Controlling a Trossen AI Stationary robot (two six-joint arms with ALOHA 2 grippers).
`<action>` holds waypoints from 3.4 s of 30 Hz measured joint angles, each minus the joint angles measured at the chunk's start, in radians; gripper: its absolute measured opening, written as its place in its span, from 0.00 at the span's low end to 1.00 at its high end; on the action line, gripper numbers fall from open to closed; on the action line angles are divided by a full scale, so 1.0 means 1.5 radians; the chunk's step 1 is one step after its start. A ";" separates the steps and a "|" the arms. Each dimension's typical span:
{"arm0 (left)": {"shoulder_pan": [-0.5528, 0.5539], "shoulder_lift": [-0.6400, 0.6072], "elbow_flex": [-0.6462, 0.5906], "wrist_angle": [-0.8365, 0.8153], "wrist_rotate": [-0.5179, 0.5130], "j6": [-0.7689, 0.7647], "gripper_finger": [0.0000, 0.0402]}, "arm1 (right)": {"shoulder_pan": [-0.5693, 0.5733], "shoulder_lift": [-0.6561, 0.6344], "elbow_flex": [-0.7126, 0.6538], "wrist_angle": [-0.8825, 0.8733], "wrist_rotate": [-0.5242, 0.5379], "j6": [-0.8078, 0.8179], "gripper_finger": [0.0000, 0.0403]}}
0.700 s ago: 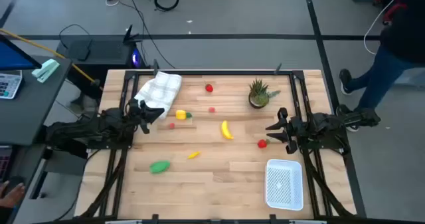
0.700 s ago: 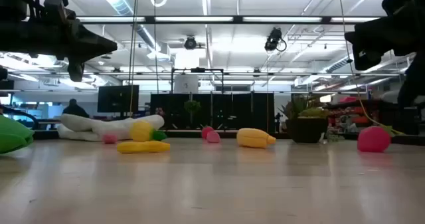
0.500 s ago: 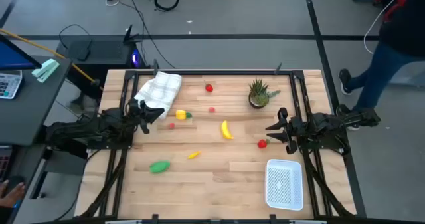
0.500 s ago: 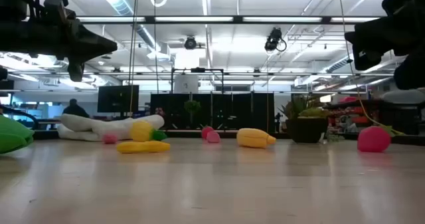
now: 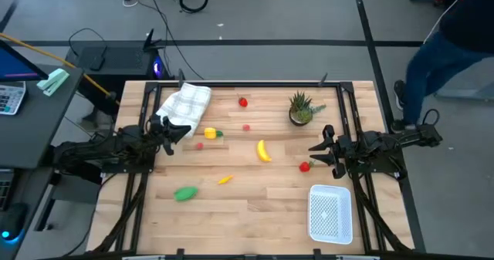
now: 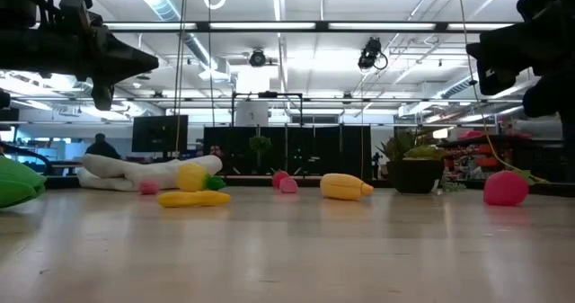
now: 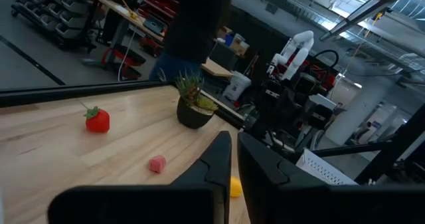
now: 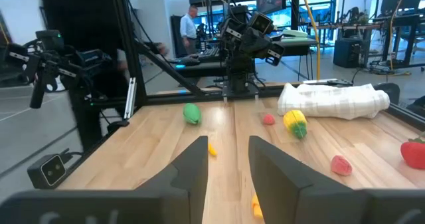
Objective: Pick and placing Produce into tupperware
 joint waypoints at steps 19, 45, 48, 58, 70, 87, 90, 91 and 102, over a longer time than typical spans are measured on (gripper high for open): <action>0.000 0.000 0.000 0.000 0.000 0.000 0.08 | 0.000 0.000 0.000 0.000 0.000 0.000 0.29; 0.000 0.000 0.087 0.047 0.008 0.018 0.05 | 0.000 0.000 0.000 0.000 0.000 0.000 0.29; 0.000 0.000 0.156 0.047 0.025 0.013 0.04 | 0.000 0.000 0.000 0.000 0.004 -0.009 0.29; 0.000 0.113 0.461 -0.355 0.078 -0.096 0.19 | -0.002 0.001 0.013 -0.003 0.010 -0.039 0.29; 0.000 0.436 0.787 -0.670 0.313 -0.165 0.36 | -0.004 0.002 0.013 0.053 0.083 0.058 0.29; 0.053 0.793 0.898 -0.911 0.201 0.282 0.49 | -0.005 0.064 0.077 0.405 0.119 0.117 0.29; 0.063 0.840 0.899 -0.892 0.202 0.331 0.56 | -0.005 0.127 0.156 0.368 0.122 0.079 0.29; 0.067 0.856 0.899 -0.887 0.202 0.344 0.58 | -0.005 0.154 0.189 0.347 0.122 0.065 0.29; 0.108 1.007 0.899 -0.838 0.192 0.467 0.61 | -0.020 0.523 0.644 -0.254 0.154 0.099 0.46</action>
